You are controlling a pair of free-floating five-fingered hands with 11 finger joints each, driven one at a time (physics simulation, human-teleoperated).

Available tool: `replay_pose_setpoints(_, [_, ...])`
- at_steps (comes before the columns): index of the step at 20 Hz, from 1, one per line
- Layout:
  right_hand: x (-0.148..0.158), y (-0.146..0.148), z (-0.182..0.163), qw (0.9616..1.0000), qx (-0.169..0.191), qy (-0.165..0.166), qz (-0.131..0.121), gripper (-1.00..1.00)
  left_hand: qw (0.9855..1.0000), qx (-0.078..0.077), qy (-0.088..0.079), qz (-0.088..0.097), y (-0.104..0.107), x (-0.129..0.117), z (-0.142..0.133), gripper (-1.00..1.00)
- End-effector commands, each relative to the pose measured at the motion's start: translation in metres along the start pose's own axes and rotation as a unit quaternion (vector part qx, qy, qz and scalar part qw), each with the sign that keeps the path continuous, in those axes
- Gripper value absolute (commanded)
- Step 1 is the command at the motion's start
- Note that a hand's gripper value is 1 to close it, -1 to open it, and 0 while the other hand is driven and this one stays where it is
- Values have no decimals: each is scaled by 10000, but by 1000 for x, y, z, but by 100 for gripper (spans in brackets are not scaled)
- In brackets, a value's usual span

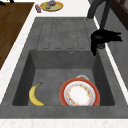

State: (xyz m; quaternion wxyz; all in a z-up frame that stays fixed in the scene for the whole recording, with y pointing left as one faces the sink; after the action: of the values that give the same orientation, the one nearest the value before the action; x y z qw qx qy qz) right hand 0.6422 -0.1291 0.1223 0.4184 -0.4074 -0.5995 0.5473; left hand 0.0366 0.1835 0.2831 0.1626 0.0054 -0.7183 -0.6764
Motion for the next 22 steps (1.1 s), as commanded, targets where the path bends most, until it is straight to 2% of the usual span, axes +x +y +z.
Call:
replay_pose_setpoints(1, [1, 19, -23, 9989, 421, 45, 179, -100, 10000, 0, 0, 0, 0, 0, 0, 0])
replay_pose_setpoints(2, [2, 23, -23, 9992, 345, 50, 187, 100, 10000, 0, 0, 0, 0, 0, 0, 0])
replay_pose_setpoints(4, [19, 18, 1, 9995, 142, 180, 198, 100, 10000, 0, 0, 0, 0, 0, 0, 0])
replay_pose_setpoints(7, [16, 8, 12, 9998, 47, 192, 55, 100, 10000, 0, 0, 0, 0, 0, 0, 0])
replay_pose_setpoints(10, [18, 12, 12, 9983, 329, 235, 415, 100, 10000, 0, 0, 0, 0, 0, 0, 0])
replay_pose_setpoints(13, [13, 9, 9, 9989, 133, 157, 430, 100, 10000, 0, 0, 0, 0, 0, 0, 0])
replay_pose_setpoints(15, [18, -2, -4, 9975, 65, 197, 678, 100, 10000, 0, 0, 0, 0, 0, 0, 0])
replay_pose_setpoints(17, [20, -12, -14, 9968, 59, 161, 780, 100, 10000, 0, 0, 0, 0, 0, 0, 0])
replay_pose_setpoints(22, [35, -25, -27, 9925, 571, 100, 1078, 100, 10000, 0, 0, 0, 0, 0, 0, 0])
